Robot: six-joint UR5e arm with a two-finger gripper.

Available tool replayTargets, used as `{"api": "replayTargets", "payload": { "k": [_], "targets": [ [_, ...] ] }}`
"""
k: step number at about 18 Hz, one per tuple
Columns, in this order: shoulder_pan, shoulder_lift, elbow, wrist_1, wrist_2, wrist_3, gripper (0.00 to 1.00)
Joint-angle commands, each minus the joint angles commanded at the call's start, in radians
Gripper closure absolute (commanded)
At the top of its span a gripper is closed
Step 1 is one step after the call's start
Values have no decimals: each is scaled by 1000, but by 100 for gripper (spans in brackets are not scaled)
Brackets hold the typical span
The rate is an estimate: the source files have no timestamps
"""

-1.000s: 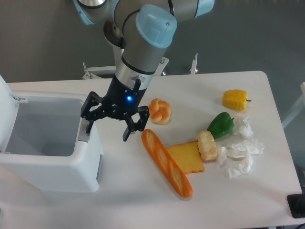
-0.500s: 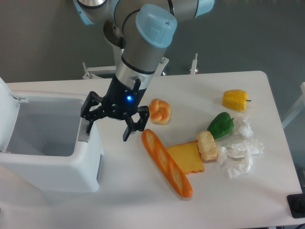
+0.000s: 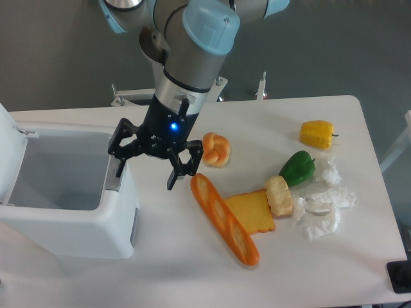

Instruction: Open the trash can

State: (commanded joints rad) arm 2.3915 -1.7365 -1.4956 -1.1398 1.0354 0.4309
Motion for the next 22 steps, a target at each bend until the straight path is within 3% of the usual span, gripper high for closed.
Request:
{"api": "replayTargets", "payload": {
  "k": [11, 15, 22],
  "targets": [
    [-2, 40, -2, 25, 264, 180, 0],
    [-3, 48, -9, 23, 347, 304, 0],
    [-11, 51, -11, 23, 368, 333, 0]
  ]
}}
